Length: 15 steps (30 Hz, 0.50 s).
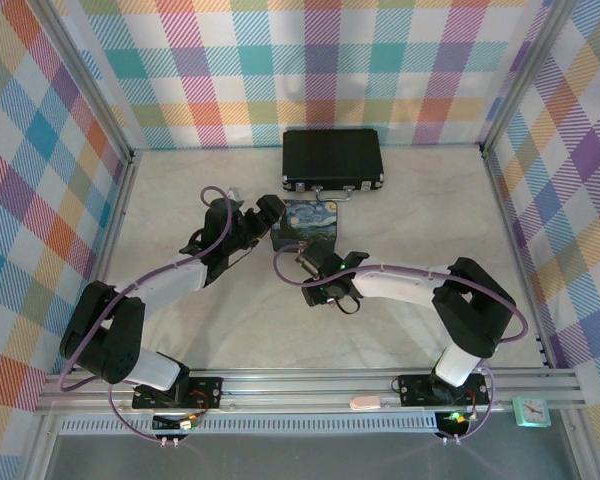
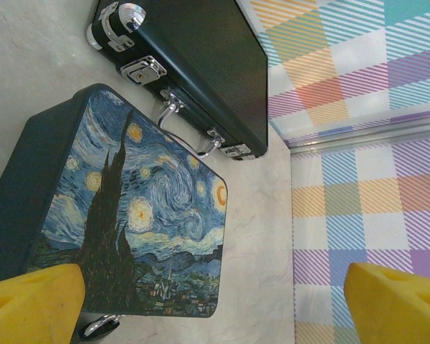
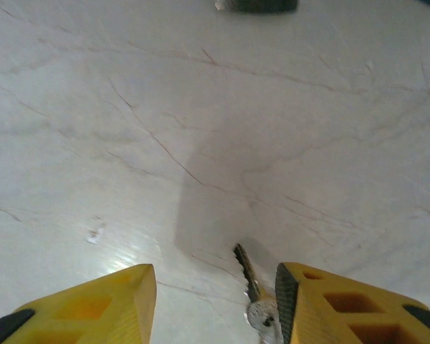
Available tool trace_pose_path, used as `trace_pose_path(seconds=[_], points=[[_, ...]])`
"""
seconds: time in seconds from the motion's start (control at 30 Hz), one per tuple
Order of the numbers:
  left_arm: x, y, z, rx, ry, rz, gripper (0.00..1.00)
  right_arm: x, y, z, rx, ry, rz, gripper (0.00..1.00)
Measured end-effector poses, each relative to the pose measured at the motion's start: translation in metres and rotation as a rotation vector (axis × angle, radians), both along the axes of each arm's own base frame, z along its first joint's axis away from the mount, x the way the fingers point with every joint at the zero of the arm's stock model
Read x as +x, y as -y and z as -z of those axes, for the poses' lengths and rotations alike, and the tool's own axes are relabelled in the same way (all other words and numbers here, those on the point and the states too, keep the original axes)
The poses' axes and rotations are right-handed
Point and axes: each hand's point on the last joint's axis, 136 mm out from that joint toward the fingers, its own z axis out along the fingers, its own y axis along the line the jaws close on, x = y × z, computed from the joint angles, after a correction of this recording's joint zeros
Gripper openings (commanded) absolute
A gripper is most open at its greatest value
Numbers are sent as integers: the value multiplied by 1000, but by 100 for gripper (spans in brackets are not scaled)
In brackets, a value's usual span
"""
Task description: Unlock a padlock with a key
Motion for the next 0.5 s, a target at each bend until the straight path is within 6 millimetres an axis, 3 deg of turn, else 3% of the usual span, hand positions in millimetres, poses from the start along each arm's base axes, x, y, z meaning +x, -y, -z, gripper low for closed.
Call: trace_pose_path(seconds=[0.2,0.5], points=[[0,-1,-3,3,9,-3,93,-13,23,17,-86,-46,10,40],[0,-2,-1,9,5,-5,93,-11,27,27,-118,-47,42,28]])
